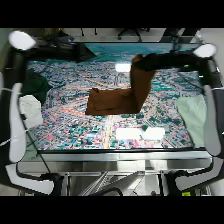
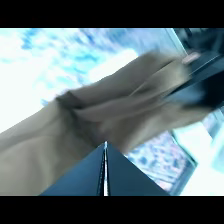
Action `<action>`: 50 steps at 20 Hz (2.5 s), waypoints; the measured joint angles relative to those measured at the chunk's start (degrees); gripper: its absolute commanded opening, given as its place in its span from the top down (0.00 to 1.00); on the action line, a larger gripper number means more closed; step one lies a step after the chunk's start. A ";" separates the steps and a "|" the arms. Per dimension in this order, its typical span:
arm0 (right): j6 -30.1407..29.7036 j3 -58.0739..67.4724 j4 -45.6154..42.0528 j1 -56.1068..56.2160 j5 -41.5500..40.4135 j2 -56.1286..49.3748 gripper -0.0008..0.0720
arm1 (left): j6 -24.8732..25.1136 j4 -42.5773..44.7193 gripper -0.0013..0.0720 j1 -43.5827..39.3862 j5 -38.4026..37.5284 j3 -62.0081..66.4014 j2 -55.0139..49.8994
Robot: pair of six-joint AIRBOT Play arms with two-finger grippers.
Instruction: Fold the shirts.
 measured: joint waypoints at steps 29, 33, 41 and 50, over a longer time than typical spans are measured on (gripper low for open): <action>9.38 -2.91 -23.12 -5.05 5.38 -16.41 0.07 | 10.49 -0.13 0.96 12.02 -2.62 -25.27 20.74; 8.55 -2.99 -22.40 -2.51 5.60 -19.78 0.19 | 10.56 -0.13 0.96 12.02 -2.84 -25.27 20.74; 5.25 -2.93 -20.17 0.50 4.74 -21.53 0.97 | 10.54 -0.11 0.96 12.02 -3.10 -25.31 20.76; 5.51 8.63 -13.14 -9.46 4.90 -8.48 0.97 | 10.40 -0.11 0.96 12.02 -4.09 -25.31 20.76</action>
